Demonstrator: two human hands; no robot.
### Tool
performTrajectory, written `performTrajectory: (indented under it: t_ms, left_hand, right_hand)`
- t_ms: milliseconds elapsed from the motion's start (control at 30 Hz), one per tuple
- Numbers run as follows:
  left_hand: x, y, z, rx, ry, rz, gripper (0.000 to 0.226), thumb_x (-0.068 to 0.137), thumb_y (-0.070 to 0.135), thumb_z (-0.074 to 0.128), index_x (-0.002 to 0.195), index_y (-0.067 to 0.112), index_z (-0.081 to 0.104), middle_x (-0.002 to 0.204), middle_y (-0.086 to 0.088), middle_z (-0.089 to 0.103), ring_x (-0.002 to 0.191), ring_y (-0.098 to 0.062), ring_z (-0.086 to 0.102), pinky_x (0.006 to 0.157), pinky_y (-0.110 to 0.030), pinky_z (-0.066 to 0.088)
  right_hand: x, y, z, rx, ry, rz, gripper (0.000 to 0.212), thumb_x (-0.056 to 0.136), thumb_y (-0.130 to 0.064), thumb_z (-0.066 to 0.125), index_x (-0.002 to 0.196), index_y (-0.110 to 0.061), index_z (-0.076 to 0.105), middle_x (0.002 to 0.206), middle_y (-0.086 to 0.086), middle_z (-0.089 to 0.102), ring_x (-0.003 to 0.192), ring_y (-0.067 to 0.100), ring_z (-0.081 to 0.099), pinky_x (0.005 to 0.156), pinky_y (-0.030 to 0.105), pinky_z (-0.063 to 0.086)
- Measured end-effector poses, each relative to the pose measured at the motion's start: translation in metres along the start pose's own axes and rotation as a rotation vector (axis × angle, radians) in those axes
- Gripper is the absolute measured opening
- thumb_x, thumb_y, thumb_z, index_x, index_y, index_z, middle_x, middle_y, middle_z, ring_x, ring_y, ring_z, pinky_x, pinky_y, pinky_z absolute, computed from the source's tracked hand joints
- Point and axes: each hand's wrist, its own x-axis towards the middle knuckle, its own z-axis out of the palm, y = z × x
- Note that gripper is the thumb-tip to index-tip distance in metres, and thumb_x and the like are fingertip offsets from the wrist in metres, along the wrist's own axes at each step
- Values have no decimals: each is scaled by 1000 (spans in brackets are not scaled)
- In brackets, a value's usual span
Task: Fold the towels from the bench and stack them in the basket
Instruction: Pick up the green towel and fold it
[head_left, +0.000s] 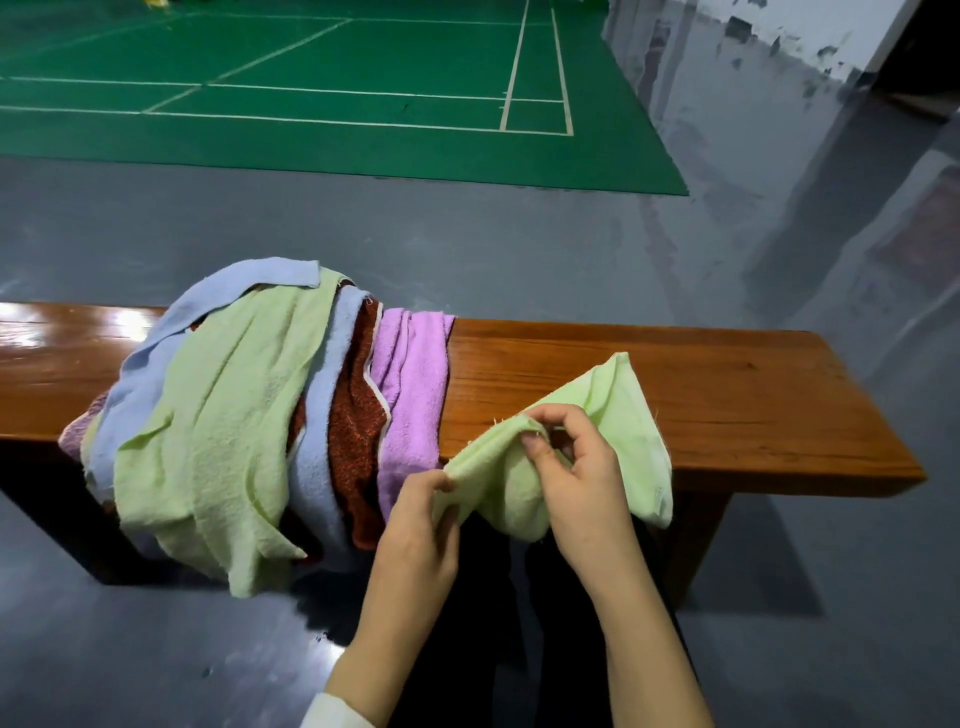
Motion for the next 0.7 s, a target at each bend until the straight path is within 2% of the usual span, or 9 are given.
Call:
performTrajectory:
  t_ms: [67, 133, 233, 367, 467, 567, 633, 700]
  left_hand:
    - [2, -4, -4, -13, 29, -1, 40, 83, 10, 55, 105, 40, 44, 90, 20, 50, 84, 0, 50, 82, -1, 34]
    - [2, -6, -10, 23, 14, 72, 27, 87, 14, 54, 106, 32, 48, 95, 18, 51, 88, 3, 50, 84, -1, 34]
    - [5, -10, -15, 31, -26, 127, 12, 89, 24, 49, 100, 28, 53, 96, 15, 53, 91, 5, 52, 84, -7, 37]
    - [7, -14, -17, 26, -22, 117, 10, 86, 25, 61, 92, 28, 53, 88, 15, 55, 81, 8, 52, 75, -8, 39]
    - [8, -14, -20, -8, 11, 66, 23, 81, 16, 65, 94, 30, 52, 88, 15, 55, 79, 7, 53, 74, -6, 38]
    - [11, -11, -26, -13, 6, 143, 25, 82, 6, 61, 93, 28, 55, 91, 16, 54, 86, 6, 55, 78, -7, 39]
    - [15, -11, -31, -14, -34, 180, 17, 85, 11, 59, 90, 27, 57, 92, 16, 53, 88, 3, 57, 79, -8, 40]
    - [22, -16, -35, 6, -97, 190, 4, 86, 24, 56, 88, 27, 57, 92, 18, 52, 84, 4, 56, 75, -8, 40]
  right_hand:
    - [1, 1, -3, -2, 36, 22, 23, 91, -3, 58, 89, -26, 59, 96, -2, 63, 93, 9, 58, 91, 28, 47]
    - [1, 0, -7, -6, 63, 47, 21, 92, -4, 58, 90, -25, 59, 99, -1, 63, 96, 14, 59, 90, 29, 47]
    - [-1, -3, -12, 27, 78, 98, 23, 93, -5, 56, 90, -27, 58, 97, 0, 64, 92, 11, 60, 82, 21, 46]
    - [-1, -9, -16, 27, 84, 113, 22, 95, -7, 52, 90, -28, 57, 91, -6, 63, 85, 4, 59, 77, 18, 45]
    - [-1, -8, -17, 11, 96, 110, 22, 96, -7, 51, 91, -28, 55, 94, -6, 62, 90, 6, 58, 83, 23, 47]
    - [-1, -6, -16, 20, 120, 126, 23, 96, -7, 51, 94, -29, 57, 100, -10, 62, 97, 4, 57, 92, 26, 47]
    - [0, -5, -17, 13, 134, 105, 27, 96, -3, 50, 98, -27, 62, 102, -16, 60, 98, -6, 56, 96, 23, 45]
    - [1, -5, -17, -22, 144, 73, 29, 95, 0, 50, 99, -24, 65, 103, -17, 60, 97, -12, 54, 97, 21, 43]
